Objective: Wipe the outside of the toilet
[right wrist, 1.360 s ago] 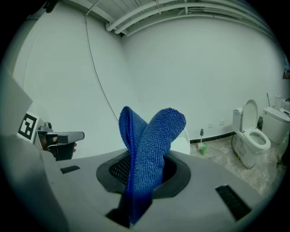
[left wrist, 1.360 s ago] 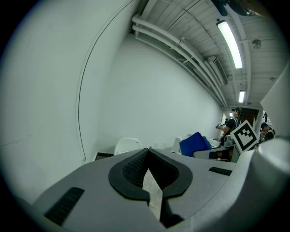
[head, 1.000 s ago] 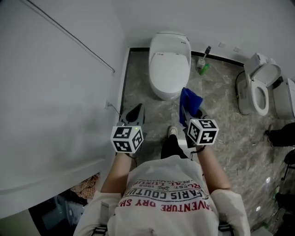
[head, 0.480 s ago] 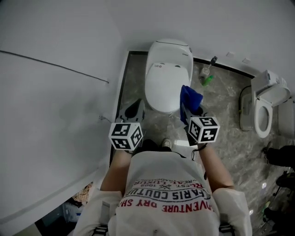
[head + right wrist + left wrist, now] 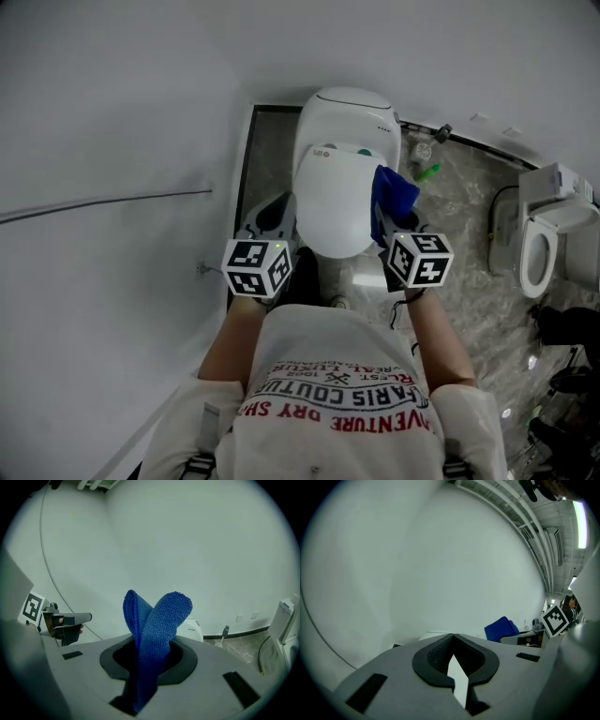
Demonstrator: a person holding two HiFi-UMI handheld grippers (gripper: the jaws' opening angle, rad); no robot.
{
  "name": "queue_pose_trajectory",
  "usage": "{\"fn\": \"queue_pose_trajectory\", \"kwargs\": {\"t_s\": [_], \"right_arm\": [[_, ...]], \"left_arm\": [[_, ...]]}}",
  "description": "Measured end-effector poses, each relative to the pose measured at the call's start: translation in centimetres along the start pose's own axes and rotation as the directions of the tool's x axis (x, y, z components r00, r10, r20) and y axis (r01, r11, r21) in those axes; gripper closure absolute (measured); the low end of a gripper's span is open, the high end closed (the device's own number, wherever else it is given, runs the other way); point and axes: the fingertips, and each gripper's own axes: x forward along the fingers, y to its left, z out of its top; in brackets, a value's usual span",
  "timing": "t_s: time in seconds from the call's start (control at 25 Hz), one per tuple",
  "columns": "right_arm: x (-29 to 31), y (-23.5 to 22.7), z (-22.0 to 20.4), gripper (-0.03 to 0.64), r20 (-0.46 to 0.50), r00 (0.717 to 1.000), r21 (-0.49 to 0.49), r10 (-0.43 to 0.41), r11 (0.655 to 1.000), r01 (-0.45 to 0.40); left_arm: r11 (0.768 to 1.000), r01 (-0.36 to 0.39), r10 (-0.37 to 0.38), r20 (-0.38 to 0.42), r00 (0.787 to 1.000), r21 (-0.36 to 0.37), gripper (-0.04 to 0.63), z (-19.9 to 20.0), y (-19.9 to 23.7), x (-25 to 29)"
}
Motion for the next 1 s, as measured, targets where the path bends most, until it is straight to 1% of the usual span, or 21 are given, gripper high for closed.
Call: {"fn": "queue_pose_trajectory", "kwargs": {"t_s": [0.12,0.24,0.44,0.56,0.68,0.8,0.88,1.0], "right_arm": [[4.8,-0.4,3.0,0.545,-0.002,1.0,0.017,-0.017,1.0,0.018],[9.8,-1.4,5.7,0.545,-0.017,0.999,0.037,-0.03,0.999,0.03],[17.5,-3.5,8.6,0.545,-0.041,0.998,0.056,-0.04,0.998,0.042],[21.7,-4.5,9.7,0.545,-0.057,0.998,0.062,-0.028,0.998,0.031],[25.2,-6.0,10.4,0.545,-0.078,0.997,0.054,-0.007,0.998,0.011],[28.4,-7.5,11.0,0.545,-0.098,0.995,0.057,0.035,0.998,-0.03],[30.7,-8.6,11.4,0.545,-0.11,0.991,0.074,0.073,0.995,-0.065],[34.6,-10.0,12.0,0.545,-0.134,0.984,0.078,0.12,0.991,-0.11]], "left_arm": [[1.0,0.028,-0.028,-0.028,0.999,0.009,0.588,2.3,3.5,4.6],[0.999,0.052,-0.052,-0.063,0.997,-0.006,0.588,4.1,6.7,9.4],[0.997,0.082,-0.082,-0.099,0.992,-0.012,0.589,5.6,11.3,16.6],[0.996,0.088,-0.089,-0.112,0.99,-0.018,0.588,5.5,13.6,20.0],[0.995,0.094,-0.097,-0.132,0.986,-0.029,0.588,4.7,15.0,23.2],[0.997,0.066,-0.069,-0.15,0.986,-0.031,0.589,3.8,16.1,25.8],[0.998,0.042,-0.048,-0.161,0.986,-0.038,0.589,2.8,16.7,27.3],[0.998,0.017,-0.025,-0.159,0.987,-0.055,0.588,1.8,17.6,30.0]]}}
